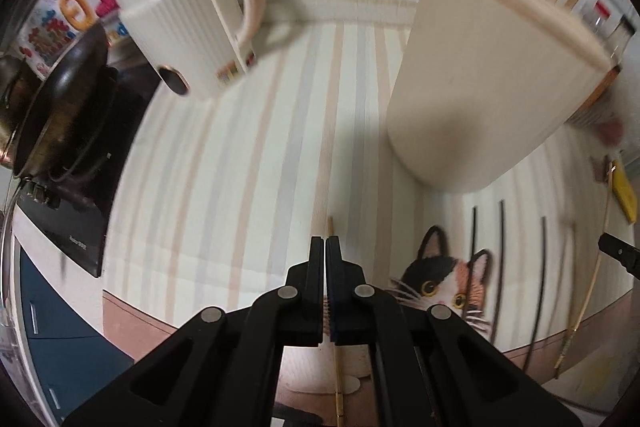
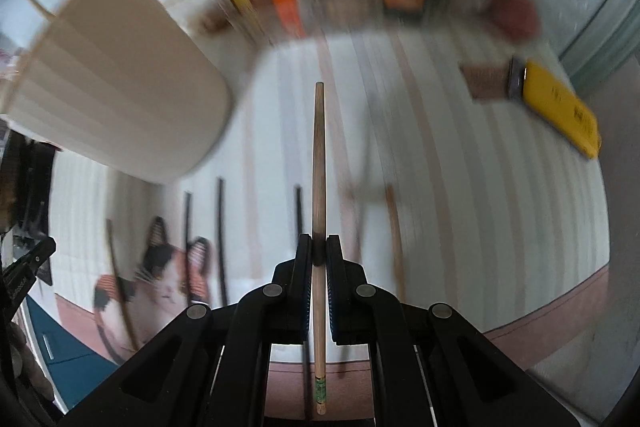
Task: Organize utensils
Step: 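Lift both held wooden chopsticks toward the beige holder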
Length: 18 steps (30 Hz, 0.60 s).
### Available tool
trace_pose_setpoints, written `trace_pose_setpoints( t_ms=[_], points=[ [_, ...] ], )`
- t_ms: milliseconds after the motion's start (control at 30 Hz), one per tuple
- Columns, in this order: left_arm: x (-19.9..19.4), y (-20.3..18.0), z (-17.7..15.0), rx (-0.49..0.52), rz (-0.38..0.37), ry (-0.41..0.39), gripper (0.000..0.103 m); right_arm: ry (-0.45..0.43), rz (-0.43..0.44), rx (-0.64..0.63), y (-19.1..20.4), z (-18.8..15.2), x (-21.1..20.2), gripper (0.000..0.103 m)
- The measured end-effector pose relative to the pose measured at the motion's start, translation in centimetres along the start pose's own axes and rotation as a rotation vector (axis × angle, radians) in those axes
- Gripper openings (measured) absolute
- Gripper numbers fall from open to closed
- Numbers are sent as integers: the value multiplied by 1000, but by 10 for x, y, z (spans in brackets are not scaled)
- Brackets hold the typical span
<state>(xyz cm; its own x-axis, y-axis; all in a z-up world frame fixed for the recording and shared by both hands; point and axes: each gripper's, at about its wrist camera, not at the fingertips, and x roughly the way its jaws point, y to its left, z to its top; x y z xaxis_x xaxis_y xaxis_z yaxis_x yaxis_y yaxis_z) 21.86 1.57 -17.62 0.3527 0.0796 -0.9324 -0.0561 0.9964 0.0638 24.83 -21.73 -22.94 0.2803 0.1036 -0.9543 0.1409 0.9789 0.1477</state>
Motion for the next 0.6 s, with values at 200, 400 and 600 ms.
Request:
trace_pose_setpoints(
  t_ms=[200,400,600],
  points=[
    [-28,23,14,-21,-11,-67,0,-105,60,-29,12,8,-49,7],
    [23,36,9,-83,-116,108,4,-114,79,-57,32,11,-56,7],
    [104,24,-7,-89,-88,323,5,-6,77,-17,24,6,-9,7]
  ],
)
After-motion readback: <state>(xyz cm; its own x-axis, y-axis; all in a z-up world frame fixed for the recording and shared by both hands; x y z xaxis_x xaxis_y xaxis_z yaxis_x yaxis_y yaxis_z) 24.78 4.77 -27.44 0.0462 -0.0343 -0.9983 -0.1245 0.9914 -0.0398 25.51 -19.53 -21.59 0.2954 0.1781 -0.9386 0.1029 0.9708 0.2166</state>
